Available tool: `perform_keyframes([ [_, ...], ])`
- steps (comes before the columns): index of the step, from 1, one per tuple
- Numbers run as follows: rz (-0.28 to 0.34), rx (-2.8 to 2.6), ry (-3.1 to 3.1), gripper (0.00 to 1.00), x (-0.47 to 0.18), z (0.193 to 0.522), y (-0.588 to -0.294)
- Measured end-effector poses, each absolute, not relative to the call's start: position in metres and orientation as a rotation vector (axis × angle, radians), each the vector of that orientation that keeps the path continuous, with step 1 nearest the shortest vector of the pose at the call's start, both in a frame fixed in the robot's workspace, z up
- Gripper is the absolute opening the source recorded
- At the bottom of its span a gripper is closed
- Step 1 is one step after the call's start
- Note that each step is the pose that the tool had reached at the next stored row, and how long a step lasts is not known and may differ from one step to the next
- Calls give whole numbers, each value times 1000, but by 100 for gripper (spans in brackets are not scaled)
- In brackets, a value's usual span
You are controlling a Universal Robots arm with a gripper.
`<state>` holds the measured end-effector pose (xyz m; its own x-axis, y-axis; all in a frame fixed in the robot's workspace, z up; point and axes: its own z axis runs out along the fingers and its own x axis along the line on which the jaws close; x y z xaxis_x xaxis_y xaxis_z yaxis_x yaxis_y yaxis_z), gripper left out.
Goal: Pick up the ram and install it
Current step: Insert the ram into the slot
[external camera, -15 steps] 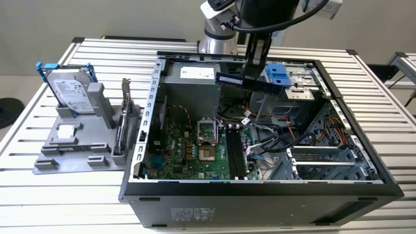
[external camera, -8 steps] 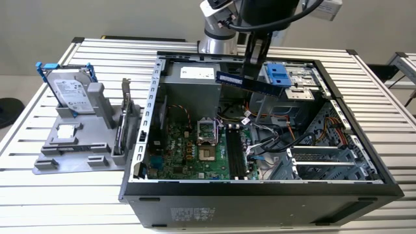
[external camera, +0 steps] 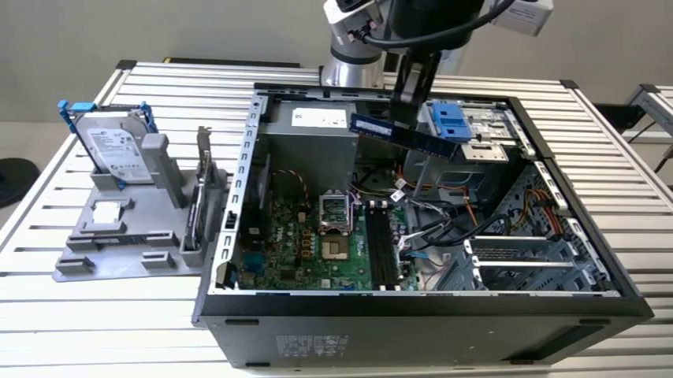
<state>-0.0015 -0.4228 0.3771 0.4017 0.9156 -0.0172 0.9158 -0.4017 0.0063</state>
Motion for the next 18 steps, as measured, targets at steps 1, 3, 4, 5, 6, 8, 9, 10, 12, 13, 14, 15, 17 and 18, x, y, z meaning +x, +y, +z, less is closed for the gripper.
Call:
perform_keyframes([
  [1, -17, 2624, 1700, 0, -2, 377, -423],
  [3, -18, 2637, 1681, 0, -2, 377, -423],
  [4, -18, 2643, 1671, 0, -2, 377, -423],
  [5, -18, 2649, 1661, 0, -2, 377, -423],
  [6, -18, 2655, 1652, 0, -1, 377, -423],
  [8, -18, 2667, 1633, 0, -2, 377, -423],
  [9, -18, 2673, 1623, 0, -2, 377, -423],
  [10, -18, 2679, 1614, 0, -2, 377, -423],
  [12, -18, 2690, 1596, 0, -2, 377, -423],
  [13, -18, 2699, 1581, 0, -2, 377, -423],
  [14, -18, 2704, 1572, 0, -2, 377, -423],
  [15, -19, 2709, 1563, 0, -2, 377, -423],
  [17, -19, 2719, 1545, 0, -1, 377, -423],
  [18, -19, 2724, 1537, 0, -2, 377, -423],
])
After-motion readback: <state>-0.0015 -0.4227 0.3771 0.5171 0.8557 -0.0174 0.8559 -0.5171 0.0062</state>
